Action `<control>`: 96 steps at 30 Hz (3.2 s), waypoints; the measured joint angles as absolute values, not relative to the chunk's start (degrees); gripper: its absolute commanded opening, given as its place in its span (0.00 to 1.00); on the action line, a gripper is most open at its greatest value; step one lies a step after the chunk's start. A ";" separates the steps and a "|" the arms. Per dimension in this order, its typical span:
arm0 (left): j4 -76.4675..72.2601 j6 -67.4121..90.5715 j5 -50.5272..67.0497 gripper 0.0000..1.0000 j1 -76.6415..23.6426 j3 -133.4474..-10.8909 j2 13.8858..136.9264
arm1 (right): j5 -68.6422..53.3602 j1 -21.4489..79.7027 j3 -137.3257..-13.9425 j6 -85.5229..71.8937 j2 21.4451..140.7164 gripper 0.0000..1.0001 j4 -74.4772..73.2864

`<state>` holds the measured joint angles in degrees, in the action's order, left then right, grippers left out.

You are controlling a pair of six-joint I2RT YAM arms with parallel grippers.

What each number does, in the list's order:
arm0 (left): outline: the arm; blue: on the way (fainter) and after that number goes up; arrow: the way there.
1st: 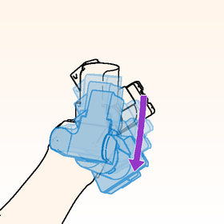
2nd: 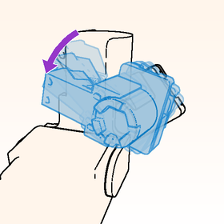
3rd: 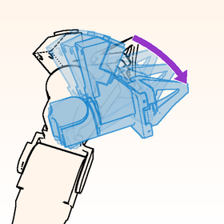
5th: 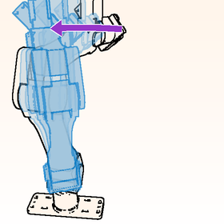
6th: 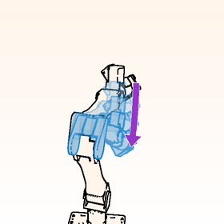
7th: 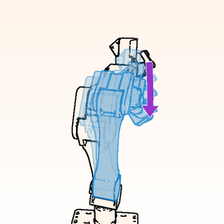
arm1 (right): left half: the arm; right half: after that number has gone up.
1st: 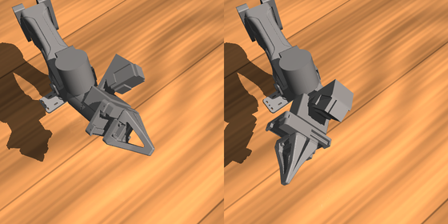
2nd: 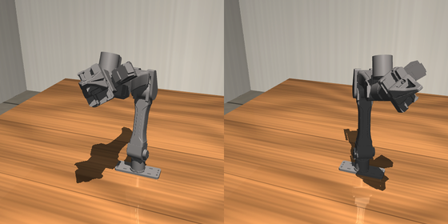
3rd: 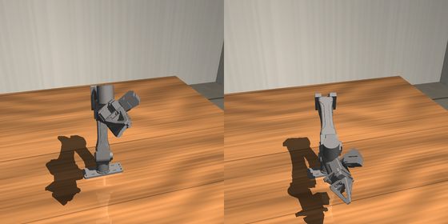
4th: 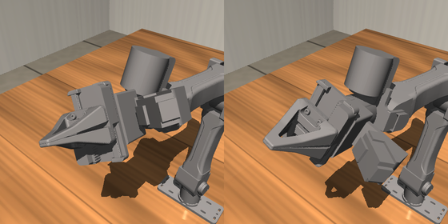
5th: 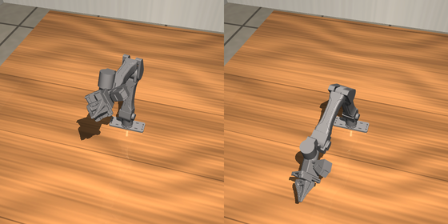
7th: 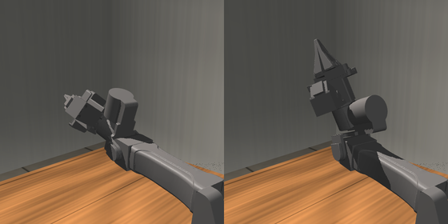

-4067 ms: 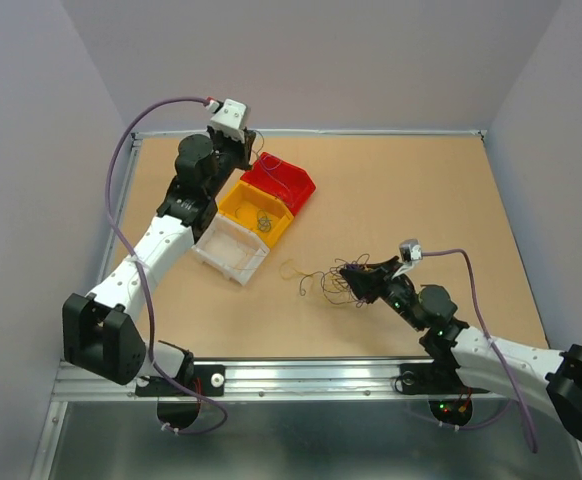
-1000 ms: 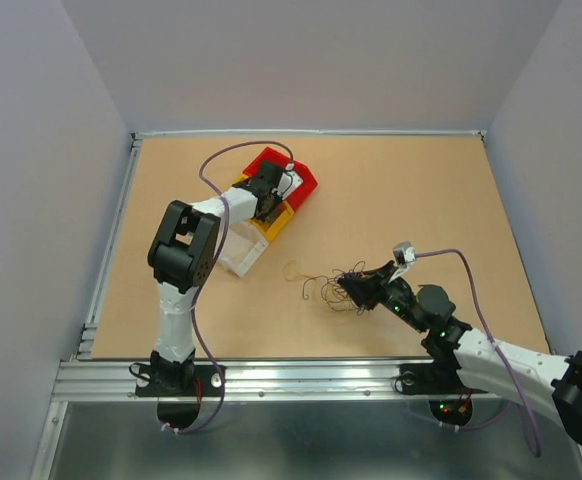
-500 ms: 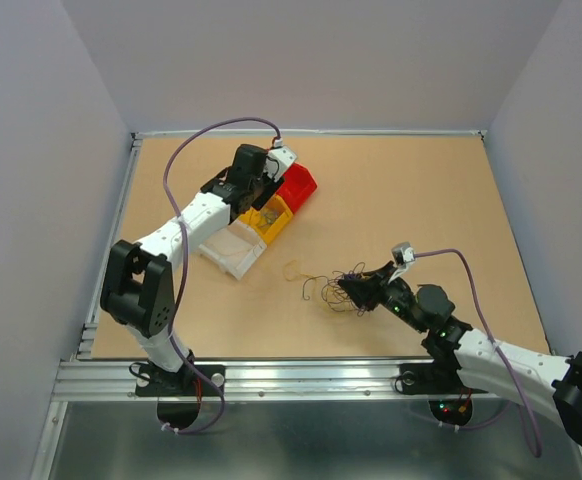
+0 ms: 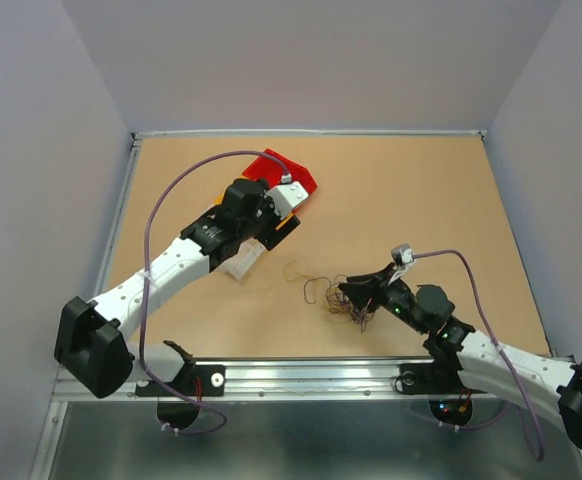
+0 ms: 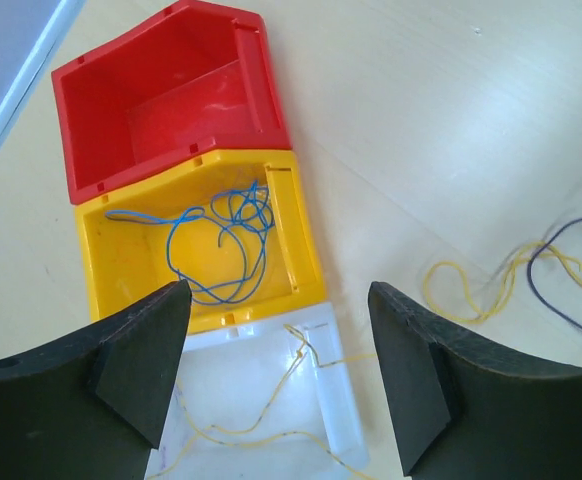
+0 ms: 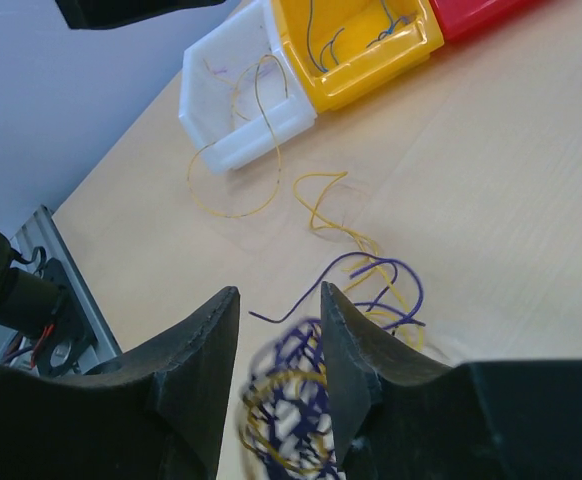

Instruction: Untangle the cables

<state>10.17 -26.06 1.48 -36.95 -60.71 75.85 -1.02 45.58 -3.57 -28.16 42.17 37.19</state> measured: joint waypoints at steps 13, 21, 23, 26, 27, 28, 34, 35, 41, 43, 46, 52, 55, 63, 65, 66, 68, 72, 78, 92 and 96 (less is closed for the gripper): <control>13.28 -25.12 -0.27 0.73 -36.88 -55.05 78.91 | -0.86 45.58 -3.57 -28.10 40.82 0.48 34.89; 13.08 -23.99 -5.32 0.23 -36.88 -54.68 83.20 | -0.86 45.58 -3.57 -28.12 39.16 0.48 34.68; 12.56 -23.68 -6.70 0.09 -36.88 -54.57 83.20 | -0.86 45.58 -3.57 -28.12 38.96 0.48 34.68; 12.19 -23.46 -7.86 0.00 -36.16 -54.11 83.02 | -0.86 45.58 -3.57 -28.12 38.81 0.48 34.63; 12.14 -23.42 -8.01 0.00 -35.92 -53.95 82.78 | -0.86 45.58 -3.57 -28.14 38.68 0.48 34.61; 12.12 -23.42 -8.19 0.00 -35.55 -53.74 82.37 | -0.86 45.58 -3.57 -28.12 38.54 0.48 34.61; 10.70 -23.38 -10.00 0.00 -30.15 -52.93 78.22 | -0.86 45.58 -3.57 -28.14 38.15 0.48 34.61; 10.00 -23.31 -10.41 0.00 -28.34 -52.93 77.69 | -0.86 45.58 -3.57 -28.16 38.13 0.48 34.61; 7.40 -23.27 -12.84 0.00 -22.55 -52.84 78.41 | -0.86 45.58 -3.57 -28.29 37.80 0.48 34.59; 6.02 -23.31 -13.58 0.00 -22.41 -52.84 80.38 | -0.89 45.58 -3.57 -28.29 37.80 0.48 34.59; 3.20 -23.51 -16.27 0.00 -22.37 -52.86 86.70 | -0.89 45.58 -3.57 -28.32 37.76 0.48 34.59; 2.11 -23.94 -20.69 0.10 -21.89 -52.99 99.37 | -0.89 45.58 -3.57 -28.34 37.78 0.48 34.61; 1.83 -23.90 -20.88 0.32 -21.63 -52.97 98.13 | -0.95 45.58 -3.57 -28.73 38.39 0.51 34.65; 1.58 -23.38 -17.52 0.73 -21.63 -51.86 81.73 | -3.05 45.58 -3.55 -32.38 43.20 0.62 33.39; 1.39 -23.33 -16.21 0.74 -21.65 -51.68 77.56 | -3.31 45.58 -3.57 -33.19 43.24 0.64 33.26; 1.26 -23.40 -15.09 0.76 -21.67 -51.31 75.29 | -3.40 45.58 -3.57 -33.47 43.22 0.64 33.23; 0.91 -23.59 -12.78 0.77 -22.09 -50.35 71.22 | -3.42 45.58 -3.57 -33.93 43.20 0.65 33.17; 0.40 -25.08 -8.05 0.94 -26.61 -46.46 64.69 | -3.46 45.58 -3.57 -34.37 43.09 0.68 33.01; -0.56 -29.67 0.43 0.99 -41.91 -40.47 60.90 | -3.68 45.58 -3.55 -34.37 41.69 0.69 32.93; -4.03 -35.81 0.62 0.99 -53.21 -39.05 76.07 | -4.97 45.58 -3.57 -34.33 40.45 0.70 32.95; -5.02 -36.18 -1.58 0.79 -54.65 -38.96 80.44 | -4.89 45.58 -3.57 -34.39 41.41 0.66 32.99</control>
<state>-5.02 -36.18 -1.58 -54.65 -38.96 80.44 -4.89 45.58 -3.57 -34.39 41.41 32.99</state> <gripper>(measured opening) 0.969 0.674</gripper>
